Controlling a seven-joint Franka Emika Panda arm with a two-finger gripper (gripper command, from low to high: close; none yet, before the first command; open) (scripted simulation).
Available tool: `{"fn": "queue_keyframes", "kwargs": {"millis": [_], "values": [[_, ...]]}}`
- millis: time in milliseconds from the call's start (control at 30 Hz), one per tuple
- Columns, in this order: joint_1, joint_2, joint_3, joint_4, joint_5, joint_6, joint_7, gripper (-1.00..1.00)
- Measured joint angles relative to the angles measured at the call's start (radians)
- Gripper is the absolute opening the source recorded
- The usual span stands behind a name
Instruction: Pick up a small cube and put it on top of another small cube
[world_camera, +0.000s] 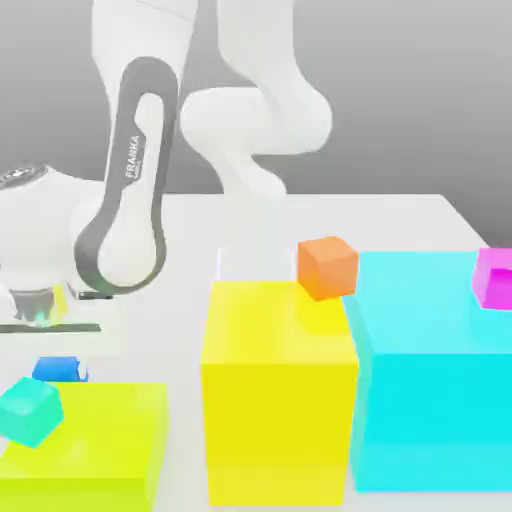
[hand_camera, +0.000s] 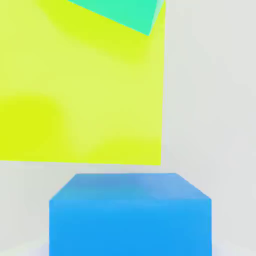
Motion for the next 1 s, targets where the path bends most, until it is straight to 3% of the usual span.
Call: {"fn": "queue_keyframes", "kwargs": {"millis": [133, 300, 467, 833, 1000], "values": [[-0.004, -0.037, -0.025, 0.024, -0.055, -0.129, -0.026, -1.00], [-0.070, -0.073, -0.053, 0.092, -0.069, -0.301, -0.202, -1.00], [-0.079, -0.101, -0.033, 0.164, -0.144, -0.398, -0.423, -1.00], [0.009, -0.178, 0.039, 0.311, -0.358, -0.448, -0.951, -1.00], [0.025, -0.100, 0.067, 0.303, -0.297, -0.352, -1.040, -1.00]]}}
